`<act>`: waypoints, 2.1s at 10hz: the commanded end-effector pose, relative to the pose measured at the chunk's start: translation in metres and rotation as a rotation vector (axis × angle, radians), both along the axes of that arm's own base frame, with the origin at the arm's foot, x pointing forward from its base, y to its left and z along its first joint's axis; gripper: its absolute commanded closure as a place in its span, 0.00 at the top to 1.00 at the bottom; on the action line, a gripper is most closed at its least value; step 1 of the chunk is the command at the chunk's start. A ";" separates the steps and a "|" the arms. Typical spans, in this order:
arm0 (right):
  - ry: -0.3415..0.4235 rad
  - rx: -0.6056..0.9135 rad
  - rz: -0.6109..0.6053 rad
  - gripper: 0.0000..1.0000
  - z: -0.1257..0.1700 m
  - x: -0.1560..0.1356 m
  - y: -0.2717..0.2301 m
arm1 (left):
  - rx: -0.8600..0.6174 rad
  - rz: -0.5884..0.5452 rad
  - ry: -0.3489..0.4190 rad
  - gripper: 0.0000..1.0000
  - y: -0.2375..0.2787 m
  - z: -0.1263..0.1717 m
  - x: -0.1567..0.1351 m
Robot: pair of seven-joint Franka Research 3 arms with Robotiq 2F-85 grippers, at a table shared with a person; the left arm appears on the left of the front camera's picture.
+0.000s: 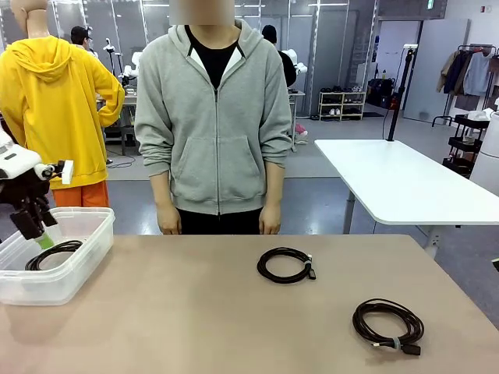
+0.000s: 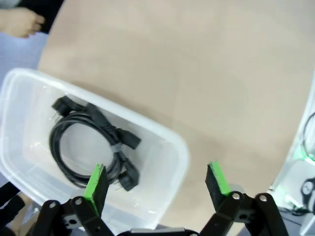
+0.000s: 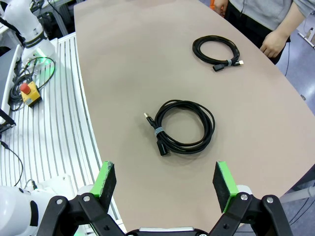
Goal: Organize and store the cables.
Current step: Place the USB Extension Cable into the Organizing box.
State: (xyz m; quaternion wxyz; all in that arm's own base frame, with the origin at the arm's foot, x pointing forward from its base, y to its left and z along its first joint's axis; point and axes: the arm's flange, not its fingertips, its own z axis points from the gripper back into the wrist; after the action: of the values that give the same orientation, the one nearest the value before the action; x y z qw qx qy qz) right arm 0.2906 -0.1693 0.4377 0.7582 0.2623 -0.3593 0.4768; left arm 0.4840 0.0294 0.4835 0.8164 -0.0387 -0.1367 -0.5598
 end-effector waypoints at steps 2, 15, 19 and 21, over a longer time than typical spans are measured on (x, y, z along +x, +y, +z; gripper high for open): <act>-0.007 -0.083 0.039 1.00 0.022 -0.004 0.012 | -0.104 -0.057 -0.063 1.00 -0.012 -0.002 -0.065; 0.177 -0.661 0.277 1.00 -0.063 0.057 0.197 | -0.184 -0.136 -0.145 1.00 -0.022 0.012 -0.140; 0.215 -0.734 0.302 1.00 -0.112 0.046 0.223 | -0.184 -0.136 -0.145 1.00 -0.022 0.012 -0.140; 0.258 -0.752 0.334 1.00 -0.121 0.039 0.225 | -0.184 -0.136 -0.145 1.00 -0.022 0.012 -0.140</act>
State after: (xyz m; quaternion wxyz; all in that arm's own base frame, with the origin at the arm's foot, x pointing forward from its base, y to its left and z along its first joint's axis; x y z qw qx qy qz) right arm 0.3867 0.0558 0.3387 0.7442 0.0954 -0.0302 0.6604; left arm 0.3442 0.0073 0.4953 0.7525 -0.0851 -0.2457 -0.6051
